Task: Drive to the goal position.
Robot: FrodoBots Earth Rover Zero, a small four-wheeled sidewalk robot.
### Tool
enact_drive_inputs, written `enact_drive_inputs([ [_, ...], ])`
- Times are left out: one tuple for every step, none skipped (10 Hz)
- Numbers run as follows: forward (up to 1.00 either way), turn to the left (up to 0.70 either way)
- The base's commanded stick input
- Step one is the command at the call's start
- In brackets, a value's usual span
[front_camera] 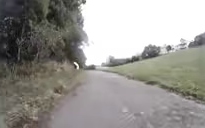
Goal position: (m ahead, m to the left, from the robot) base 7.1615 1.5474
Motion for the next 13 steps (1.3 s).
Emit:
enact_drive_inputs([
  [1.0,0.05],
  [1.0,0.05],
  [1.0,0.03],
  [1.0,0.03],
  [1.0,0.03],
  [1.0,0.04],
  [1.0,0.03],
  [1.0,0.03],
  [1.0,0.03],
  [1.0,0.03],
  [1.0,0.02],
  [1.0,0.02],
  [1.0,0.0],
])
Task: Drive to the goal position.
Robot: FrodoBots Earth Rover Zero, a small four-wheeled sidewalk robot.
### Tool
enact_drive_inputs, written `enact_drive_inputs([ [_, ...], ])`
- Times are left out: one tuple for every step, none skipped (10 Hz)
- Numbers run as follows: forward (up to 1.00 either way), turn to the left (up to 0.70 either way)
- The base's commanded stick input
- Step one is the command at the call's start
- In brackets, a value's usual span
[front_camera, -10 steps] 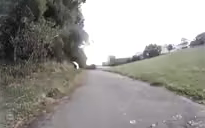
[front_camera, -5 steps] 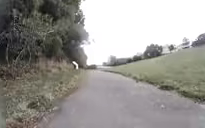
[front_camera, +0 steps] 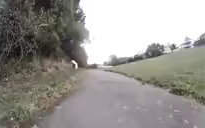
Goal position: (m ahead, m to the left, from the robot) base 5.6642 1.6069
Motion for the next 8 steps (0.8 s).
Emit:
enact_drive_inputs([
  [1.0,0.0],
  [1.0,0.0],
  [1.0,0.0],
  [1.0,-0.03],
  [1.0,-0.04],
  [1.0,-0.08],
  [1.0,-0.08],
  [1.0,-0.08],
])
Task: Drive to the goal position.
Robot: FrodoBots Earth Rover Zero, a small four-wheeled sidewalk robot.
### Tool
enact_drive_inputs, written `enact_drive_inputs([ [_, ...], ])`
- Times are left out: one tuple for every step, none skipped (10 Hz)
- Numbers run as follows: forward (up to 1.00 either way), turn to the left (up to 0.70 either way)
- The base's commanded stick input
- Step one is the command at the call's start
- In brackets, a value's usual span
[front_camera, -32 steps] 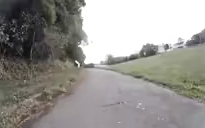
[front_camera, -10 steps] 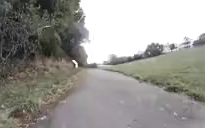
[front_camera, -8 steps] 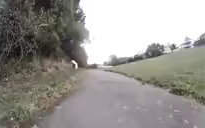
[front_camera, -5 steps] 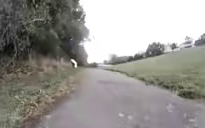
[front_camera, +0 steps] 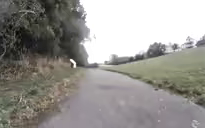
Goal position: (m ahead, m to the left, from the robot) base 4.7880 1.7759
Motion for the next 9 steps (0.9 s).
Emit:
enact_drive_inputs([
  [1.0,-0.06],
  [1.0,-0.04],
  [1.0,0.0],
  [1.0,0.0],
  [1.0,0.0],
  [1.0,0.0],
  [1.0,0.0],
  [1.0,-0.01],
  [1.0,-0.01],
])
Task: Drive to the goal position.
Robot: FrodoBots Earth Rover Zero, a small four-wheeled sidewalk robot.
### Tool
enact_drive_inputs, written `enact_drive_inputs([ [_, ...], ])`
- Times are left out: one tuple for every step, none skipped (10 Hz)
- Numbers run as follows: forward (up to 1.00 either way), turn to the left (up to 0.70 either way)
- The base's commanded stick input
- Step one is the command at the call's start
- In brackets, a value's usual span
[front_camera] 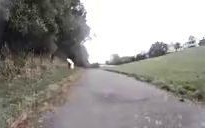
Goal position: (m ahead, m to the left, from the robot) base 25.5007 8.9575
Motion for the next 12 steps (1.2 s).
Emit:
enact_drive_inputs([
  [1.0,-0.03],
  [1.0,-0.04],
  [1.0,-0.04],
  [1.0,-0.04],
  [1.0,-0.03],
  [1.0,0.0],
  [1.0,0.0],
  [1.0,0.17],
  [1.0,0.19],
  [1.0,0.21],
  [1.0,0.08],
  [1.0,0.05],
])
